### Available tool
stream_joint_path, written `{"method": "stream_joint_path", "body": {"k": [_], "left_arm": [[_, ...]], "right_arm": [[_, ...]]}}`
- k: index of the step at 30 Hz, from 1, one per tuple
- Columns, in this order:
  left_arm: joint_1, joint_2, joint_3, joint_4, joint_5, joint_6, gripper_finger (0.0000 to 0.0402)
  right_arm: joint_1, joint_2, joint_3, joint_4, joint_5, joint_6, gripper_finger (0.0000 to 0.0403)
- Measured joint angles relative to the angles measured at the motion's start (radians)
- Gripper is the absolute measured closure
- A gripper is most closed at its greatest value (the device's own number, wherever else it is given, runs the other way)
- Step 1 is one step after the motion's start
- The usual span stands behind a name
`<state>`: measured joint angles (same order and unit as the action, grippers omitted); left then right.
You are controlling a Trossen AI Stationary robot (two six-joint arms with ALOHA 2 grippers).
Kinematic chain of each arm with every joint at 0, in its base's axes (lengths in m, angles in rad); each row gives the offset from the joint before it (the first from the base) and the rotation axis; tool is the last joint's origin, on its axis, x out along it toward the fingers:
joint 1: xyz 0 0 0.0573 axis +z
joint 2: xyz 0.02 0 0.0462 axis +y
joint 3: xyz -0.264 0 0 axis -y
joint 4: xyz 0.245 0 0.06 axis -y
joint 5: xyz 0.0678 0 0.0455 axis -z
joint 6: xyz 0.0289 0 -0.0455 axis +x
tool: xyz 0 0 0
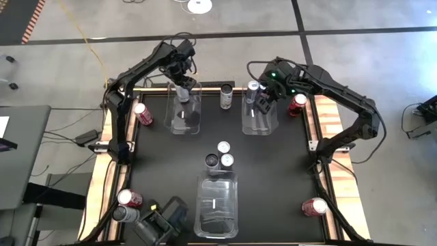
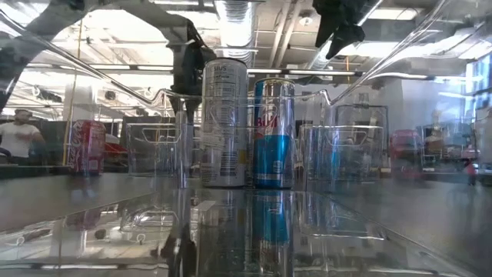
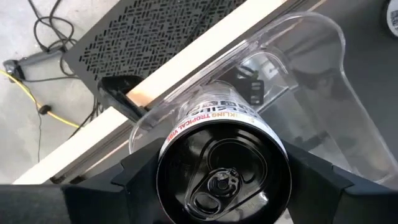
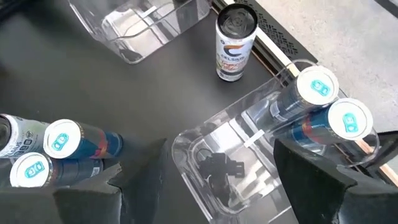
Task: Sort soda cans
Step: Put the top left white soda can into the top left transparent bin, then put the middle white soda can into the top left transparent bin
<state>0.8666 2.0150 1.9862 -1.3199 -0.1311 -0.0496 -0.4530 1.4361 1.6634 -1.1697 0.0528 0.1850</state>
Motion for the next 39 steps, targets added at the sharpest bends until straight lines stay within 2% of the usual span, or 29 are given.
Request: {"method": "stream_joint_path", "body": {"k": [8, 21, 26, 33, 35, 39], "left_arm": [[0.007, 0.001, -0.044, 0.025, 0.001, 0.011, 0.0131], [0.007, -0.028, -0.045, 0.038, -0.016, 0.027, 0.0044], [0.007, -0.096, -0.045, 0.021, -0.017, 0.027, 0.0029], [-0.058, -0.296, -0.045, -0.002, -0.015, 0.08, 0.0033], [-0.099, -0.357, -0.045, -0.004, 0.036, 0.119, 0.0034], [-0.203, -0.452, -0.044, -0.019, 0.25, 0.187, 0.0035]], "right_arm": [[-0.015, 0.001, 0.0, -0.003, 0.001, 0.001, 0.0093], [-0.026, 0.001, 0.0, -0.002, 0.001, 0.001, 0.0093], [-0.026, 0.001, 0.0, 0.003, 0.001, 0.006, 0.0093], [-0.026, 0.002, 0.0, 0.027, 0.001, -0.01, 0.0093], [-0.026, 0.002, 0.0, 0.044, 0.001, -0.019, 0.0093], [-0.026, 0.002, 0.0, 0.07, 0.0, -0.026, 0.0093]]}}
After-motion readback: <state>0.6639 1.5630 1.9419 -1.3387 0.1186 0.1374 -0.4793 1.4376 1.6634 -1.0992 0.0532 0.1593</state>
